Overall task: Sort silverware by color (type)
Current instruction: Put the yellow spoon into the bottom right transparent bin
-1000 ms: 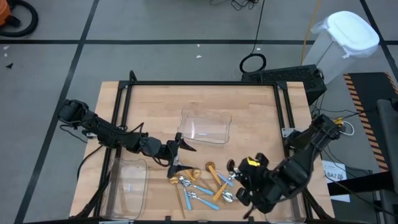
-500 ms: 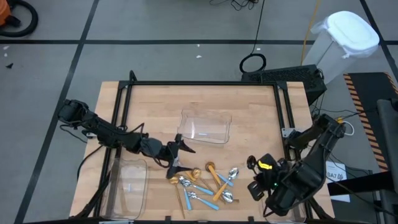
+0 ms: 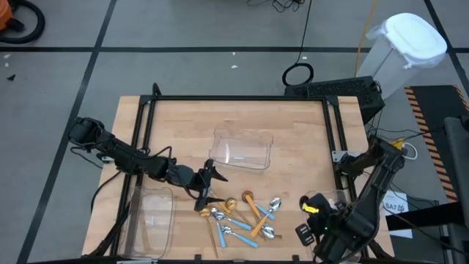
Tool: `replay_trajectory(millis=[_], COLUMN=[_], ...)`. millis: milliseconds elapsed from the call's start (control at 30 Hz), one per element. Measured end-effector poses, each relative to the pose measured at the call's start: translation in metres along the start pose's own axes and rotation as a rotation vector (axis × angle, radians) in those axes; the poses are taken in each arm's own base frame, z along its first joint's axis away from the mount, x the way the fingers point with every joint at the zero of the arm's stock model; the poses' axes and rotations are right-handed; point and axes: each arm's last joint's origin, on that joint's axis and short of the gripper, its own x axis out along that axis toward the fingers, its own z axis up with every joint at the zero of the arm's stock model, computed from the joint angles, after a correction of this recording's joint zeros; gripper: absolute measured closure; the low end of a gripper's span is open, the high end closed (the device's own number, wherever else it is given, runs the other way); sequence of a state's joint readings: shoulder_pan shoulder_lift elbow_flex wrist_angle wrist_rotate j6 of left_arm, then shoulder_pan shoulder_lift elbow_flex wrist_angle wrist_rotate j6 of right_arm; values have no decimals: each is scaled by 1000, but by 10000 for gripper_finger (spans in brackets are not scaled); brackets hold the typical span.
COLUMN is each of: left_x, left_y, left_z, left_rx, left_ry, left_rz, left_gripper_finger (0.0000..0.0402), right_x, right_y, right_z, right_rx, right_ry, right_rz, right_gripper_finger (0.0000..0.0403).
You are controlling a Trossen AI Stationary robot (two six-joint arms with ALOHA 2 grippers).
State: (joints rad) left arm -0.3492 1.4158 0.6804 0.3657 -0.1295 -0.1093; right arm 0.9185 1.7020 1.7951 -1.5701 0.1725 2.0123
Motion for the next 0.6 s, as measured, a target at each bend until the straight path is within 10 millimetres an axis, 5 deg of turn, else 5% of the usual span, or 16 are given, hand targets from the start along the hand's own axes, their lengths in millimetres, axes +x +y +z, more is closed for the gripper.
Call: replay_trajectory(millis=[300,600], left_x=[0,-1], left_y=[-2,-7], left_z=[-1,-1], left_rx=[-5,9], left_ry=[6,7], left_rz=[-8,-24], left_gripper_finger=[46,46], right_x=[34,62], right_y=[-16,-20], right_z=[-17,-25], right_rx=[73,101], right_ry=[54,49], right_rz=[-202,-206], right_gripper_finger=[362,362])
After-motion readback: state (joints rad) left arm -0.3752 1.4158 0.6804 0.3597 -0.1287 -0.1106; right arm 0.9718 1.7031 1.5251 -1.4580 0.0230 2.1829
